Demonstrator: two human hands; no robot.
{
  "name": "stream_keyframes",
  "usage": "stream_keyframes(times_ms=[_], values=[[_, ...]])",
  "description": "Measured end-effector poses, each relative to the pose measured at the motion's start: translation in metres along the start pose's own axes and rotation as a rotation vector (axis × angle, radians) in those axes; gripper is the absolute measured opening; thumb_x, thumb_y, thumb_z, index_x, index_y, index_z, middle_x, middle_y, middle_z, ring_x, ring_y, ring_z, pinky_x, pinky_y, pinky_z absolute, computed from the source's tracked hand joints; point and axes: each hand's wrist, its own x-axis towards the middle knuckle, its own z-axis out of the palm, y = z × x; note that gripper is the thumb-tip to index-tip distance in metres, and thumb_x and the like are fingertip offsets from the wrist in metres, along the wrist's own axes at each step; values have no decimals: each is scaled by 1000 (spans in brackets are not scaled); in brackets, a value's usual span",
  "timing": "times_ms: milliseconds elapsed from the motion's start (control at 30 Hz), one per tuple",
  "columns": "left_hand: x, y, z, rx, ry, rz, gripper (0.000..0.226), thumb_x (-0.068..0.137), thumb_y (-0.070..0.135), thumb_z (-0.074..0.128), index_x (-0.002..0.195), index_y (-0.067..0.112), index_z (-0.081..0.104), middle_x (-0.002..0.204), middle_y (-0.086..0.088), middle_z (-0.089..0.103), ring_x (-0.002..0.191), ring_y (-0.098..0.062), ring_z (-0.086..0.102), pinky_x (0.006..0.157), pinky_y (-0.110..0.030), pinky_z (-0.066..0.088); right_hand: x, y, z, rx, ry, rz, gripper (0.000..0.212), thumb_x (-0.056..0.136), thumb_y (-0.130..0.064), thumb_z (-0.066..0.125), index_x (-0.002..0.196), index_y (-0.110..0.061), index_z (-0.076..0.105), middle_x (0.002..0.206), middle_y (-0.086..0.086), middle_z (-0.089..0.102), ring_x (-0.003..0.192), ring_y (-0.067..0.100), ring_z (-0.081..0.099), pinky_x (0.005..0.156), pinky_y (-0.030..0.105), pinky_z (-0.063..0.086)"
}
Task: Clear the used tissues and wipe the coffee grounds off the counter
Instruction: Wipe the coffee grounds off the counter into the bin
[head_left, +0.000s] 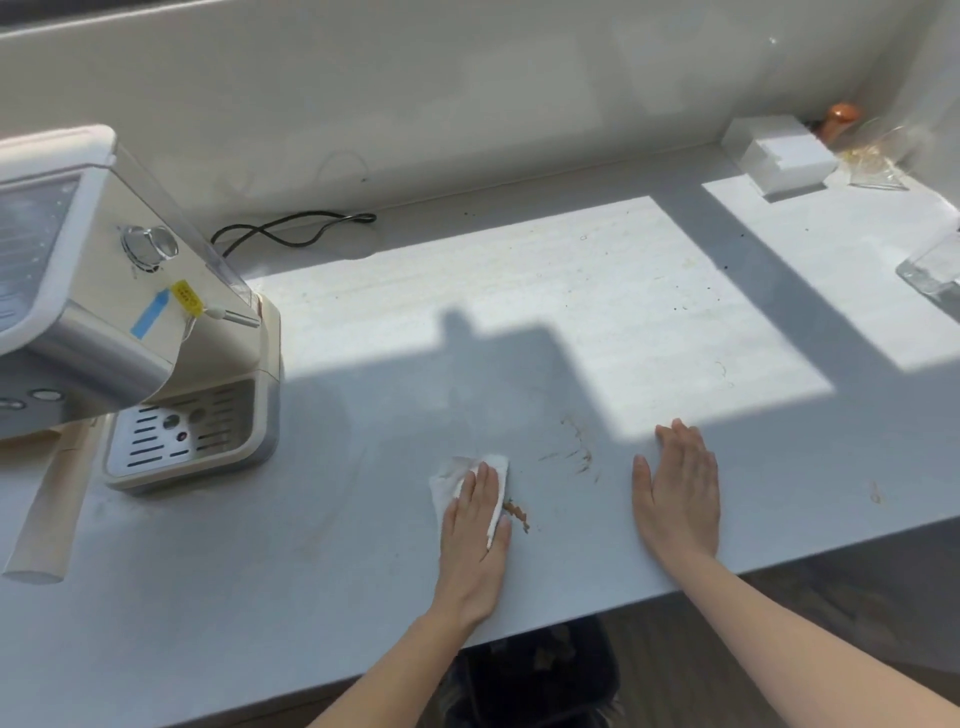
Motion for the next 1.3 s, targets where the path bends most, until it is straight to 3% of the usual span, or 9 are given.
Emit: stream_keyframes(times_ms=[233, 567, 667, 767, 933, 1000, 1067, 1133, 1300], values=[[15, 47, 45, -305, 203, -217, 55, 102, 19, 29, 147, 27, -1, 154, 18, -7, 138, 6, -11, 111, -17, -15, 1, 2, 0, -20, -17, -2, 53, 97, -31, 34, 144, -7, 28, 156, 10, 24, 146, 23, 13, 120, 38, 7], [46, 79, 65, -411, 178, -222, 52, 102, 25, 27, 145, 35, -1, 148, 27, -7, 135, 10, -11, 115, -27, -12, 2, 2, 3, -3, -7, -1, 52, 97, -30, 38, 143, -7, 30, 155, 10, 26, 145, 23, 15, 120, 40, 9], [60, 83, 63, -441, 143, -198, 50, 102, 27, 27, 147, 34, 5, 143, 32, -5, 133, 13, -8, 117, -29, -9, 3, 2, 3, 3, -8, -5, 52, 97, -30, 37, 144, -7, 30, 155, 10, 25, 146, 23, 14, 120, 40, 9], [77, 84, 60, -398, 76, -136, 48, 102, 25, 28, 148, 29, 14, 152, 21, 4, 136, 7, -2, 117, -28, -5, 2, 3, 2, 5, -4, -5, 52, 97, -30, 38, 144, -7, 31, 155, 10, 26, 146, 23, 15, 120, 41, 10], [96, 77, 51, -355, -85, -40, 43, 101, 27, 33, 144, 30, 32, 154, 13, 22, 143, -6, 10, 118, -43, 17, 3, 4, 3, 25, 8, 0, 48, 97, -28, 38, 142, -9, 34, 154, 8, 29, 145, 22, 17, 120, 39, 10], [98, 72, 46, -296, -160, 40, 41, 101, 26, 34, 143, 30, 35, 150, 16, 26, 142, -2, 13, 119, -32, 14, 4, 4, 3, 39, 13, 3, 47, 97, -27, 38, 141, -9, 35, 153, 8, 29, 145, 21, 18, 120, 39, 9], [96, 69, 42, -193, -236, 146, 40, 102, 25, 34, 141, 30, 38, 147, 19, 29, 135, 14, 13, 110, -8, 6, 4, 5, 3, 60, 24, 0, 46, 97, -26, 39, 139, -9, 37, 152, 8, 31, 144, 21, 19, 120, 39, 10], [93, 67, 38, -119, -289, 211, 39, 101, 23, 35, 140, 28, 40, 146, 21, 29, 132, 16, 15, 106, -2, 5, 5, 5, 3, 93, 35, 1, 44, 97, -25, 39, 138, -8, 39, 151, 8, 33, 144, 21, 21, 120, 39, 11], [75, 58, 32, -4, -400, 306, 39, 102, 26, 32, 140, 26, 42, 151, 12, 31, 142, 1, 15, 116, -21, 6, 3, 5, 2, 240, 75, 19, 41, 97, -21, 38, 136, -9, 40, 147, 6, 40, 142, 18, 24, 119, 36, 12]])
